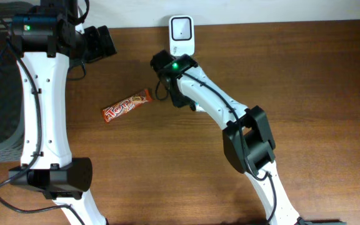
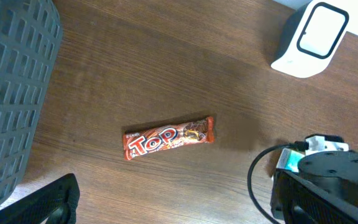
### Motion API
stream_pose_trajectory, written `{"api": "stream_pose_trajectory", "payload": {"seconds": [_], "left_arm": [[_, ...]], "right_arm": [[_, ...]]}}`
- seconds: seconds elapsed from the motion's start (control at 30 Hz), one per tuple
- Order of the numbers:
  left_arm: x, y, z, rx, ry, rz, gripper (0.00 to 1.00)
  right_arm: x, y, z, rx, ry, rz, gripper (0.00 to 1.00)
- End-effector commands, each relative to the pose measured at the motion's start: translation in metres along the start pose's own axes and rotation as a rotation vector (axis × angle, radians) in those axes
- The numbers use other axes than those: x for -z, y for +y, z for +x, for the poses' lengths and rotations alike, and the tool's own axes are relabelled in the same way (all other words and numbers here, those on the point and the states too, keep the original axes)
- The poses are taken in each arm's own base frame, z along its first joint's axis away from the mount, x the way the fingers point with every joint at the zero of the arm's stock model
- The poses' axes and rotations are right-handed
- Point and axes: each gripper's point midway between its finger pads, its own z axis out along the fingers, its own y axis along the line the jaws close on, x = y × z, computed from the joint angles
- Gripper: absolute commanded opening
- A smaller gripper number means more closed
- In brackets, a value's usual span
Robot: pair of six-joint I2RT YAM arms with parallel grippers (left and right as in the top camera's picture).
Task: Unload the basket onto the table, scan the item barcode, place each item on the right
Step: 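Lift the green box up to the scanner with the right gripper, then carry the green box to the right table edge and release it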
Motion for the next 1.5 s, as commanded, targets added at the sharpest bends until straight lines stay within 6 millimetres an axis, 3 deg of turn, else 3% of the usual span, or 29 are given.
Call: {"api": "stream_pose_trajectory", "payload": {"seconds": [0.0,0.1,0.27,0.33,0.43,0.5,0.63,0.7,0.77,0.83,0.9,1.0,1.2,1.37,1.47], "left_arm": [[-0.001,-0.001,-0.001,-0.019,-0.004,-0.003,0.99],[-0.001,-0.001,-0.001,-0.019,-0.004,-0.004,0.99],[-0.001,-0.001,-0.001,-0.019,-0.004,-0.003,0.99],[-0.001,-0.001,-0.001,-0.019,-0.004,-0.003,0.99],[-0.001,-0.001,-0.001,-0.019,-0.004,-0.003,0.99],[-0.001,-0.001,-0.001,-0.019,-0.004,-0.003,0.99],[-0.001,-0.001,-0.001,-0.019,-0.004,-0.003,0.99],[-0.001,-0.001,-0.001,-0.019,-0.004,-0.003,0.99],[-0.001,-0.001,-0.001,-0.019,-0.004,-0.003,0.99],[-0.001,-0.001,-0.001,-0.019,-0.004,-0.003,0.99],[-0.001,-0.001,-0.001,-0.019,-0.004,-0.003,0.99],[-0.001,-0.001,-0.001,-0.019,-0.004,-0.003,0.99],[-0.001,-0.001,-0.001,-0.019,-0.004,-0.003,0.99],[-0.001,-0.001,-0.001,-0.019,-0.004,-0.003,0.99],[-0.001,-0.001,-0.001,-0.019,-0.004,-0.003,0.99]], "right_arm": [[-0.025,-0.011,0.007,-0.032,0.02,0.082,0.49],[-0.034,-0.01,0.01,-0.034,0.023,0.082,0.39],[-0.042,-0.006,0.012,-0.034,0.021,0.077,0.31],[-0.043,-0.007,0.012,-0.034,0.021,0.077,0.04],[-0.036,-0.007,0.005,0.003,0.011,0.049,0.04],[-0.013,-0.014,-0.019,-0.003,-0.031,-0.012,0.04],[0.058,-0.03,-0.088,-0.049,-0.206,-0.325,0.04],[0.105,-0.036,-0.127,-0.052,-0.351,-0.62,0.04],[0.141,-0.041,-0.155,-0.043,-0.477,-0.9,0.04],[0.153,-0.051,-0.173,-0.087,-0.532,-1.059,0.04],[0.149,-0.054,-0.185,-0.113,-0.555,-1.145,0.04],[0.133,-0.042,-0.198,-0.135,-0.561,-1.24,0.04],[0.105,-0.028,-0.212,-0.229,-0.521,-1.324,0.04],[0.088,-0.047,-0.218,-0.287,-0.532,-1.252,0.04],[0.085,-0.078,-0.223,-0.306,-0.571,-1.218,0.04]]}}
